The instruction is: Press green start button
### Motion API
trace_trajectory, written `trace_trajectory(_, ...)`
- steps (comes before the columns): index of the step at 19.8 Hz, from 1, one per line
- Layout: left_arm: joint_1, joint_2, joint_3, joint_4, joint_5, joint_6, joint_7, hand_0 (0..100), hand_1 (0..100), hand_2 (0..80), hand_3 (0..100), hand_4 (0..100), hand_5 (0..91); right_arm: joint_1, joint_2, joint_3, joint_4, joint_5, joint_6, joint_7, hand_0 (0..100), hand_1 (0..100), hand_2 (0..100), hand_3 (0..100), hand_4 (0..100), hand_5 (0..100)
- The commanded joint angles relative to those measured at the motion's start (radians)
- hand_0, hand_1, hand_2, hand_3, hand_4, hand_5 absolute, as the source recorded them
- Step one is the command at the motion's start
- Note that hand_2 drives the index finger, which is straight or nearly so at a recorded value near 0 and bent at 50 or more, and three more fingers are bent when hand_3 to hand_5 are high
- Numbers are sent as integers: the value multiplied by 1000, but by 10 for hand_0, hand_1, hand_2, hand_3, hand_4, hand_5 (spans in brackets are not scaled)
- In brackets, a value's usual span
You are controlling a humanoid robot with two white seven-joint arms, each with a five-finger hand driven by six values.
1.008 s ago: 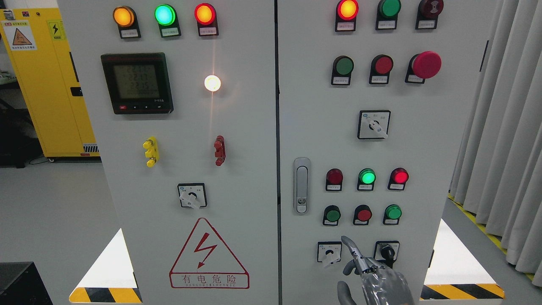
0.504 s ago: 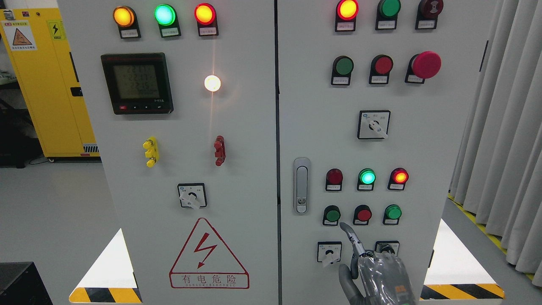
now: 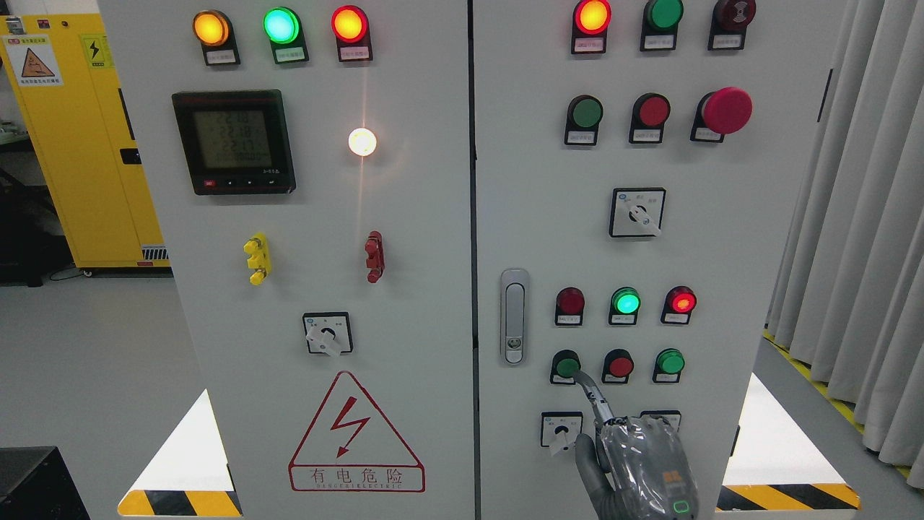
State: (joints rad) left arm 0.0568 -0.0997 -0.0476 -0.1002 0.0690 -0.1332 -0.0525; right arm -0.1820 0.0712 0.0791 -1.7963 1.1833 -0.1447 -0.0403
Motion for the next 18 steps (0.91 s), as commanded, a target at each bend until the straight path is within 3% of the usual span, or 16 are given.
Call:
trace_trajectory(1, 0, 0, 0, 0, 0, 0, 0, 120, 556, 0, 0, 0, 0, -17, -1, 13, 41, 3, 2, 0, 866, 975, 0, 992, 1000, 1000)
trace_trajectory(8, 0, 0, 0, 0, 0, 0, 0, 120, 556, 0, 0, 0, 0, -25, -1, 16, 49, 1, 2, 28, 880, 977, 0, 994, 1000, 1000)
trace_trajectory(18, 1, 0, 0, 0, 0, 0, 0, 120, 556, 0, 0, 0, 0, -45, -1, 11, 71, -5, 5, 28, 893, 976, 0, 994, 1000, 1000)
